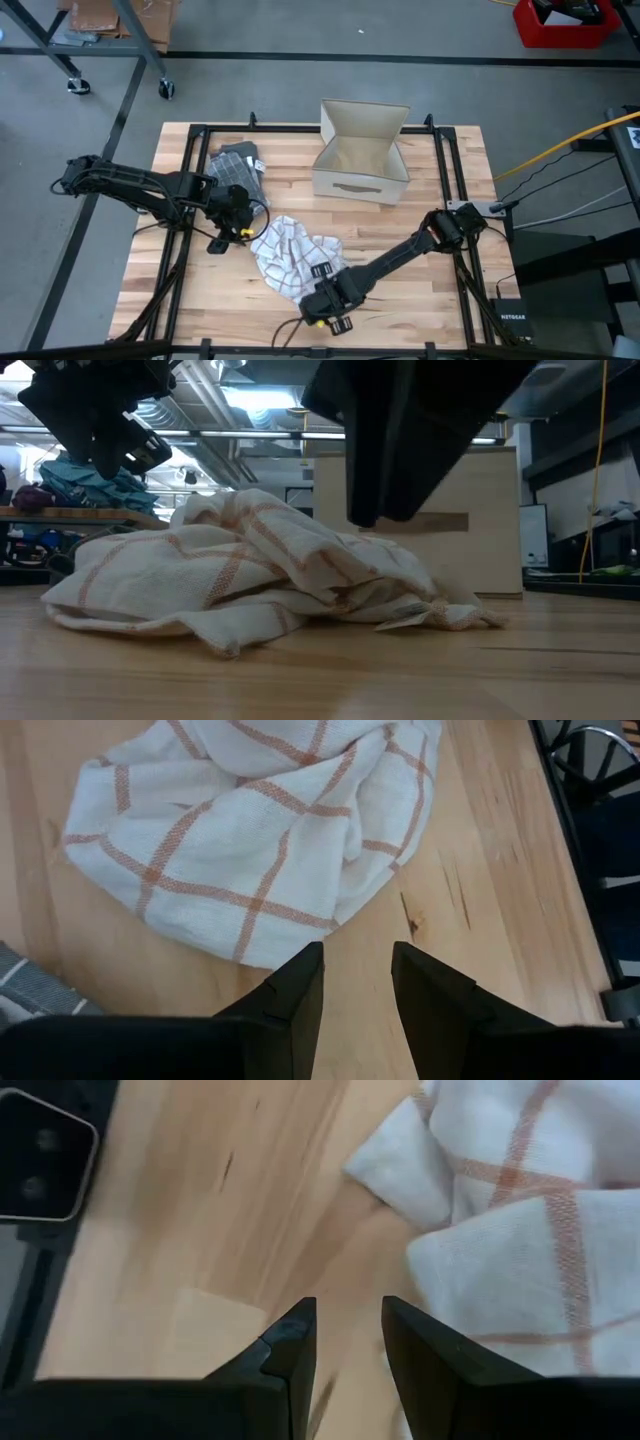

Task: Fold towel
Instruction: Fold the white towel

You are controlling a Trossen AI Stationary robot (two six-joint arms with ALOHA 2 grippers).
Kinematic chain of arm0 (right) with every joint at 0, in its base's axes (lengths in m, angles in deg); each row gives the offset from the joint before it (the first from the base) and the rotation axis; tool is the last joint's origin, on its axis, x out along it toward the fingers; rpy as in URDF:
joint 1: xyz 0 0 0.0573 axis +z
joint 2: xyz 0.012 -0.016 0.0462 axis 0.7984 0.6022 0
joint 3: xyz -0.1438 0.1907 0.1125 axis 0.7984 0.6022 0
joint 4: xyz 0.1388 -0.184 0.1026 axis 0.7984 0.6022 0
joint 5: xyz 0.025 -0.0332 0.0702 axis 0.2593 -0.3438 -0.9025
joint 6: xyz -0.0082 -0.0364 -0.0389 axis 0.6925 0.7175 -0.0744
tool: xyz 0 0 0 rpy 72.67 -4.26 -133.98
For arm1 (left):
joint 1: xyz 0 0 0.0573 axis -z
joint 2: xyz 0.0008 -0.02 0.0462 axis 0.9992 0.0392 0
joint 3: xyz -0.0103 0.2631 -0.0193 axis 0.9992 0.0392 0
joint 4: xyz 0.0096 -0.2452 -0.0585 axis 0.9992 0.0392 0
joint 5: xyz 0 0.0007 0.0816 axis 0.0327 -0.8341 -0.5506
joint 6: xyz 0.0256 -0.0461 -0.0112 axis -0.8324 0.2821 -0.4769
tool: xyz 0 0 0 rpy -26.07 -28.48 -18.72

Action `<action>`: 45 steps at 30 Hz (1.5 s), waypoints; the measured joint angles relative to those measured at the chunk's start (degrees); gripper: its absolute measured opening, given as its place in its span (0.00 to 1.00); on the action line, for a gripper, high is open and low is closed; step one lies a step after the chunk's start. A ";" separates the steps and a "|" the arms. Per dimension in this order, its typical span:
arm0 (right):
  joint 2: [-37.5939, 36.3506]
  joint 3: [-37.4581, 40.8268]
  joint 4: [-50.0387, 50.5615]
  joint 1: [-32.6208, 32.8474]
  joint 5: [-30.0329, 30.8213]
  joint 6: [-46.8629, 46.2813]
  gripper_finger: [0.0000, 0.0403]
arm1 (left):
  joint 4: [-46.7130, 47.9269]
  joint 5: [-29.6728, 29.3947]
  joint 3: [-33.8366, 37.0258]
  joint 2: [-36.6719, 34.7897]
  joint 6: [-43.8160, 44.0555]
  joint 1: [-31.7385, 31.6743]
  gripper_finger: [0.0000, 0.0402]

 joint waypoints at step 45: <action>3.42 0.00 -7.19 0.79 20.14 -0.17 0.19 | -0.34 -1.37 0.00 0.00 -0.04 -0.15 0.28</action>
